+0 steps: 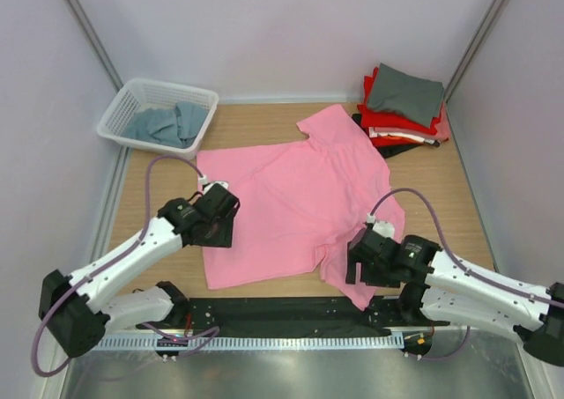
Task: Fold and stack the t-shirts
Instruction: Fold the tshirt
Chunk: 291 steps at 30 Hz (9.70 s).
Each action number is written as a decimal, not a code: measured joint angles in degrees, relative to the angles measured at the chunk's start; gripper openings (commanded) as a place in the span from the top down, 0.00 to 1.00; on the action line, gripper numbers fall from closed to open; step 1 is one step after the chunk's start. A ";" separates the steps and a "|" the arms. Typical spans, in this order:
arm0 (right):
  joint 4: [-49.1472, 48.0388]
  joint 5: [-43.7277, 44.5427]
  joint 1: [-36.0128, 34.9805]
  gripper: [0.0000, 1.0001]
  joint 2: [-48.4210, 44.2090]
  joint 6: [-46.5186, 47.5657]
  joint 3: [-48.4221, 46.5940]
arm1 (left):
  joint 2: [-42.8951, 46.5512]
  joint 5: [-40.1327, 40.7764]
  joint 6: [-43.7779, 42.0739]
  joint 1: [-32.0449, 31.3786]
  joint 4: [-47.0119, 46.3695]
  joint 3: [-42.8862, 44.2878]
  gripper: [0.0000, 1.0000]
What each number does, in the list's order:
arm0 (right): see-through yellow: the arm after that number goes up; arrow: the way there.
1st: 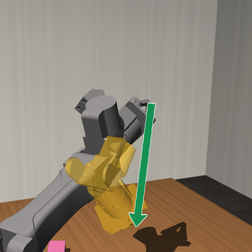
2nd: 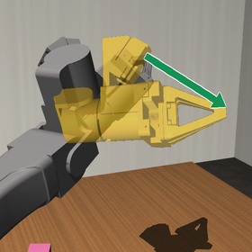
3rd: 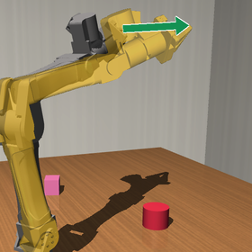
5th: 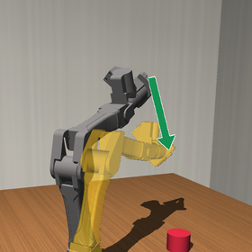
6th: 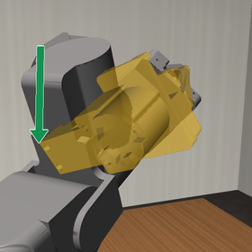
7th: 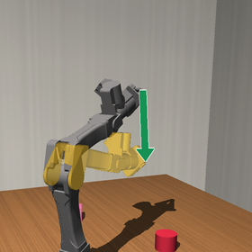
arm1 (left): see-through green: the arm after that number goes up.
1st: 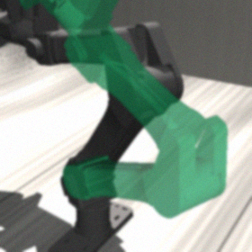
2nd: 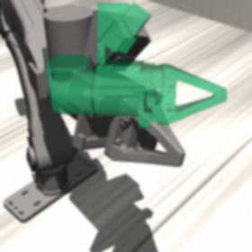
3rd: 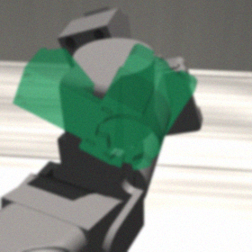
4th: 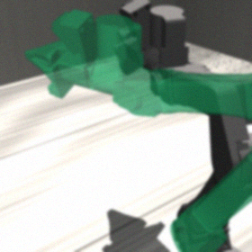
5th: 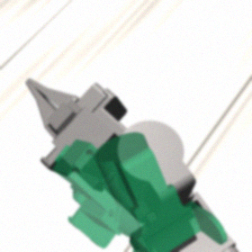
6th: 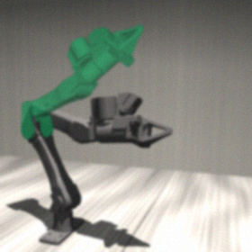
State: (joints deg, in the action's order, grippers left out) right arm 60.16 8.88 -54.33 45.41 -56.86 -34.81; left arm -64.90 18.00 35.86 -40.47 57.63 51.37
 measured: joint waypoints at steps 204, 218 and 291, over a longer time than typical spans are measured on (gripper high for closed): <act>-42.38 -3.13 59.87 0.99 26.01 11.08 4.63 | 2.10 -3.32 18.73 21.46 -27.04 -22.64 1.00; -31.87 0.13 62.45 0.99 14.60 11.08 4.96 | 10.21 -0.83 18.14 21.51 -21.07 -20.48 1.00; -36.20 -8.87 36.92 0.99 44.13 6.40 -20.17 | 18.14 -9.01 -1.60 22.12 -7.69 -0.68 0.27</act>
State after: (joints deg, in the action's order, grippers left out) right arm 23.97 0.01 -17.41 89.54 -50.46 -54.98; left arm -46.76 8.99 34.26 -18.35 49.93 50.70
